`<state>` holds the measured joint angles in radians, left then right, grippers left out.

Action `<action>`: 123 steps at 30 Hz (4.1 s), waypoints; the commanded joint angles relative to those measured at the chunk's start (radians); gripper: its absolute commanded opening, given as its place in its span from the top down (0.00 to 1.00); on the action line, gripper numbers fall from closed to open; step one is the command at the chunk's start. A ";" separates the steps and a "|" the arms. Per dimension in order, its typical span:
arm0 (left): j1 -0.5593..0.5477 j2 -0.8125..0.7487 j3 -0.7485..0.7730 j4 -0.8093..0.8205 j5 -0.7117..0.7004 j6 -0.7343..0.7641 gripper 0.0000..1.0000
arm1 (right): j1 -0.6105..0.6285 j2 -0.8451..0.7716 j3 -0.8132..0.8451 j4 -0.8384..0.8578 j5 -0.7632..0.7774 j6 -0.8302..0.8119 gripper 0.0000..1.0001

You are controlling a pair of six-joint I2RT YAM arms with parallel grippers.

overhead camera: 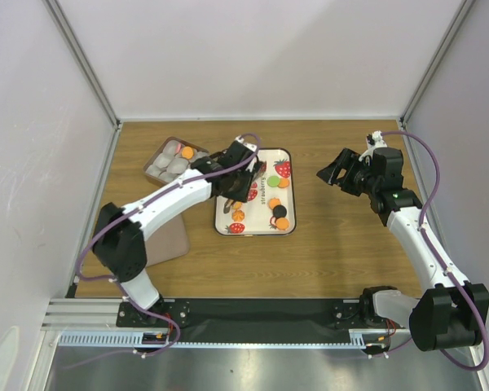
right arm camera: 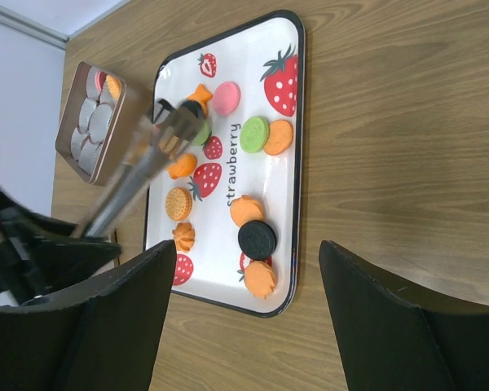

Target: Pack the cookies

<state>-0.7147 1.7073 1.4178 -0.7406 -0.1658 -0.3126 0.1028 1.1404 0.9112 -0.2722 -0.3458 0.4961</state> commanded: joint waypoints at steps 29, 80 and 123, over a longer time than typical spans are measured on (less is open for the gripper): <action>0.475 -0.126 -0.163 0.179 0.072 -0.028 0.63 | 0.014 -0.001 0.028 0.019 0.001 -0.010 0.23; 0.466 -0.155 -0.079 0.152 0.103 0.006 0.48 | 0.015 -0.001 0.031 0.019 0.005 -0.010 0.23; 0.021 0.046 -0.063 0.073 -0.055 -0.010 0.46 | 0.021 -0.007 0.028 0.019 0.005 -0.014 0.23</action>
<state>-0.6807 1.7462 1.3540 -0.6910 -0.2070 -0.3229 0.1219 1.1454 0.9112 -0.2722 -0.3458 0.4957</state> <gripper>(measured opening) 0.549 0.774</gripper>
